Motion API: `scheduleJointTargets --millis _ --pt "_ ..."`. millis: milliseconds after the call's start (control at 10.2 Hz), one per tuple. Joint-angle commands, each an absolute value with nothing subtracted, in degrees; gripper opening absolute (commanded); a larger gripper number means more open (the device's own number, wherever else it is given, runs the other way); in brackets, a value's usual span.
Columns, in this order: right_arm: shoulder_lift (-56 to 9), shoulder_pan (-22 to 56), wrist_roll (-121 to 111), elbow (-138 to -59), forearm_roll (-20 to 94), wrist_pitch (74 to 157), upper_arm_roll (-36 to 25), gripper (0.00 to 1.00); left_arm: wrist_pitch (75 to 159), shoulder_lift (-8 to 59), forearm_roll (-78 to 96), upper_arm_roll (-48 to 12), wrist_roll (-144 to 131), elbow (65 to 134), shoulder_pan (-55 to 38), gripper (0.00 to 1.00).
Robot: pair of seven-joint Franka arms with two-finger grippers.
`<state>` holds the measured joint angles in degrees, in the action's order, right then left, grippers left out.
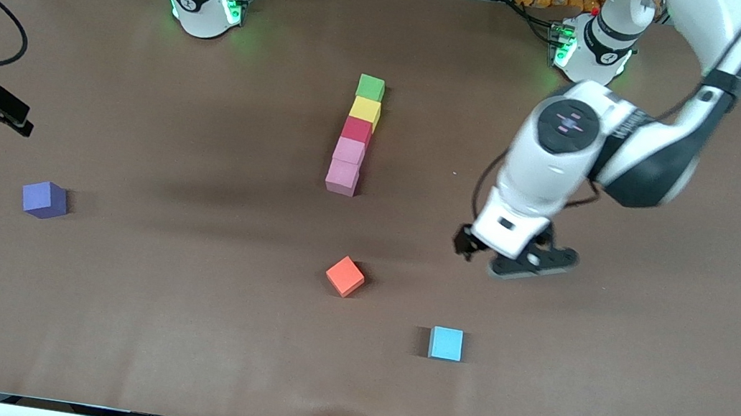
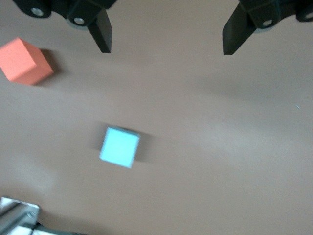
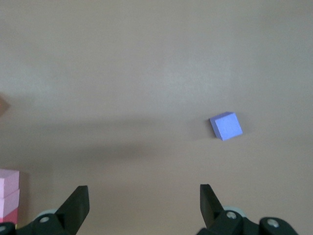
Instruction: Arrange blocks into number 1
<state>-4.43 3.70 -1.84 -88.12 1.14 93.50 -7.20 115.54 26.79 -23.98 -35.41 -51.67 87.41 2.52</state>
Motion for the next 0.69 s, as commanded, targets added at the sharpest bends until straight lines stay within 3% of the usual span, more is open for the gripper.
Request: scheduleJointTargets --millis 0,98,394,590 --pt "-3.1 2.7 -2.8 -88.1 2.0 92.5 -6.2 1.0 112.4 26.0 -24.3 -37.4 -45.8 87.2 8.1 1.0" --pt "-1.8 2.7 -2.8 -88.1 1.9 92.5 -6.2 1.0 109.7 24.6 -22.7 -36.1 -40.6 87.4 8.3 1.0" --pt "-1.1 2.8 -2.8 -88.1 1.4 92.1 -6.5 1.0 108.8 16.6 -9.0 -19.0 -28.8 91.2 -0.4 1.0" --pt "-1.5 6.8 -2.6 -87.6 1.3 91.7 -10.1 1.0 108.7 9.1 -4.1 -12.2 -19.6 97.2 -2.5 1.0"
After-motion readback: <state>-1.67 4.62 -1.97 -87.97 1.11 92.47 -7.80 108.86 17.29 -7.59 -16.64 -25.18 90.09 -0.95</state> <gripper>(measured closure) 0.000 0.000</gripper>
